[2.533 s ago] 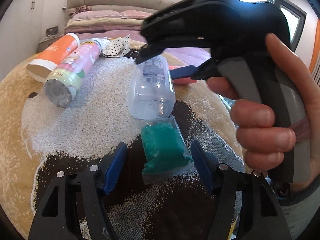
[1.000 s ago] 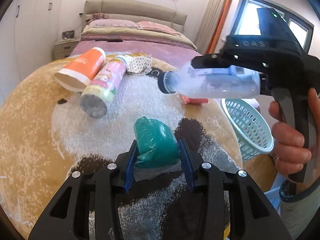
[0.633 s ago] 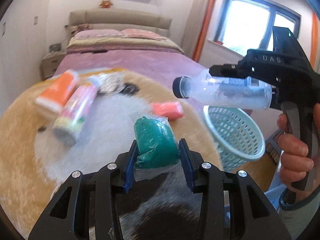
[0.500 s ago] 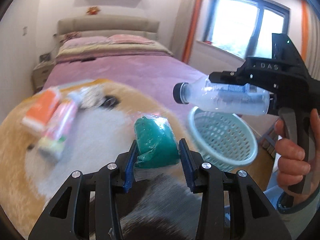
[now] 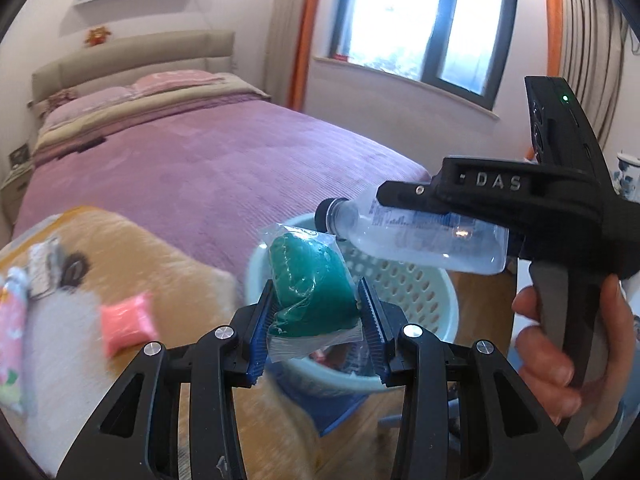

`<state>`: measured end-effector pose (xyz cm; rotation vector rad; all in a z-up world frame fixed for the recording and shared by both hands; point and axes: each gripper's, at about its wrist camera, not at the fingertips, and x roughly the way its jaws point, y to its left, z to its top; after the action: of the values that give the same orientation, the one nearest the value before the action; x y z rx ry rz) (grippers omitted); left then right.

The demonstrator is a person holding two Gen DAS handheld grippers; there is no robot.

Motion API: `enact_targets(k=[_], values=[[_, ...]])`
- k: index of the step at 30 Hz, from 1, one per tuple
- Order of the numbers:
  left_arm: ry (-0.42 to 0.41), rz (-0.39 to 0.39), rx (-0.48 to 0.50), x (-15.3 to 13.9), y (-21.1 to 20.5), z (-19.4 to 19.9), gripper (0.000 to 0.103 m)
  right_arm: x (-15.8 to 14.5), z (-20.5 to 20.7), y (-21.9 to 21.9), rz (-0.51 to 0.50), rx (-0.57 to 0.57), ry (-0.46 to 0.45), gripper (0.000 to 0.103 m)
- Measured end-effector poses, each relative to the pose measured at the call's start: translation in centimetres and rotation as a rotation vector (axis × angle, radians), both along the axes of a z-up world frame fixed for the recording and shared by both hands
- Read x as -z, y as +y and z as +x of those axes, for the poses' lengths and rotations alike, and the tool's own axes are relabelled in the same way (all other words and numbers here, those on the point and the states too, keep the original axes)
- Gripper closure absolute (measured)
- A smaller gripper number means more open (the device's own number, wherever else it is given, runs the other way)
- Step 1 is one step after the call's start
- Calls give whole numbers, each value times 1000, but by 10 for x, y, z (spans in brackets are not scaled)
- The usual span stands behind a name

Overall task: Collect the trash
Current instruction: 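Carry the green packet and clear bottle to the basket and open both tools, then grasp the orange paper cup with the left tool while the right tool grasps the pink bottle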

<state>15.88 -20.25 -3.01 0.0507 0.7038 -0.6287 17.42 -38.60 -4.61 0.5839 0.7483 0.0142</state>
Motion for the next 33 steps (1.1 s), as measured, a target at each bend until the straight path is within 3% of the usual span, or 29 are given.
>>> enact_targets(k=[13, 16, 18, 20, 22, 26, 29, 33], values=[[61, -5, 14, 37, -30, 49, 64, 38, 16, -36, -36, 114, 69, 59], [78, -17, 13, 40, -32, 53, 62, 43, 19, -39, -20, 116, 84, 58], [94, -46, 21, 40, -29, 57, 53, 44, 20, -39, -19, 111, 84, 49], [95, -64, 13, 40, -25, 57, 36, 40, 17, -37, -49, 114, 74, 41], [90, -71, 6, 40, -21, 55, 32, 36, 13, -33, -81, 111, 67, 41], [131, -129, 8, 40, -6, 50, 32, 25, 8, -22, -96, 90, 44, 41], [85, -113, 7, 33, 2, 38, 32, 13, 0, -8, -115, 64, 12, 41], [46, -149, -8, 20, 26, 22, 32, -7, -9, 14, -155, 25, -39, 41]])
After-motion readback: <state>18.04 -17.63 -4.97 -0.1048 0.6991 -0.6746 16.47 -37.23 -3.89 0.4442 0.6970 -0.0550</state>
